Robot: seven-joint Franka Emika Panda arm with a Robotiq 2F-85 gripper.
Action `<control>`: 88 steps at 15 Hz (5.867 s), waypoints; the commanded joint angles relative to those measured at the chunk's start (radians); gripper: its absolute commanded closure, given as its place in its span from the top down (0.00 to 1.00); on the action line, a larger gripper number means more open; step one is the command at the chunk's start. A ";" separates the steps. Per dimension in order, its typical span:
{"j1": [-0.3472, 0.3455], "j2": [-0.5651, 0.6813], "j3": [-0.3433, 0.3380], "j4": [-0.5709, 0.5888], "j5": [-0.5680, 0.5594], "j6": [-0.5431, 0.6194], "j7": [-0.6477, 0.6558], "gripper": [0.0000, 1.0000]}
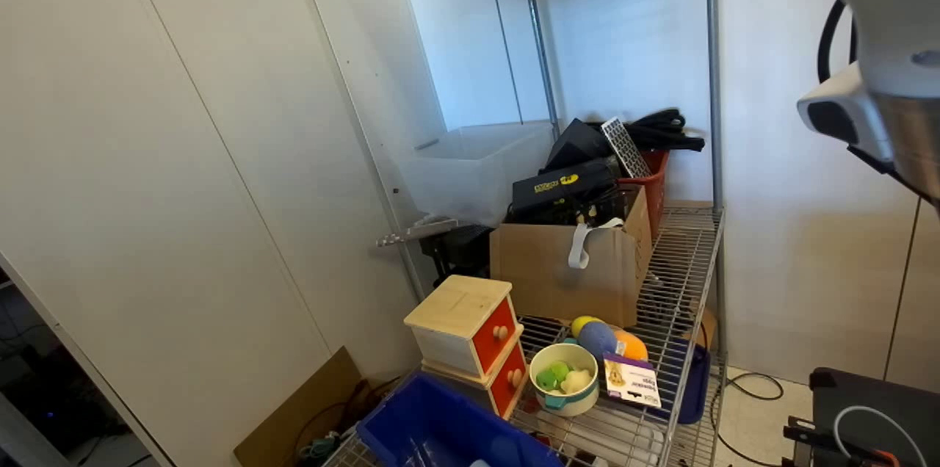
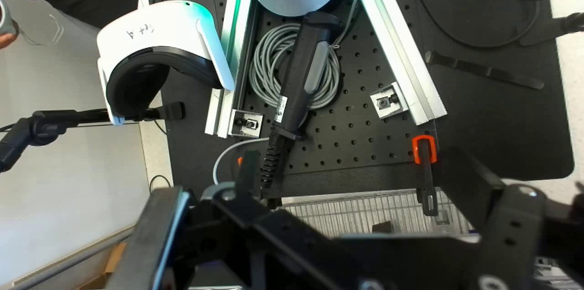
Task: Put the orange plush toy inside the blue crate
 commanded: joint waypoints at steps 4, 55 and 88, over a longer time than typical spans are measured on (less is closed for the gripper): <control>0.017 0.004 -0.014 0.002 -0.007 -0.002 0.008 1.00; -0.014 0.295 -0.161 0.193 -0.026 0.162 -0.123 1.00; -0.008 0.343 -0.180 0.223 -0.024 0.162 -0.277 1.00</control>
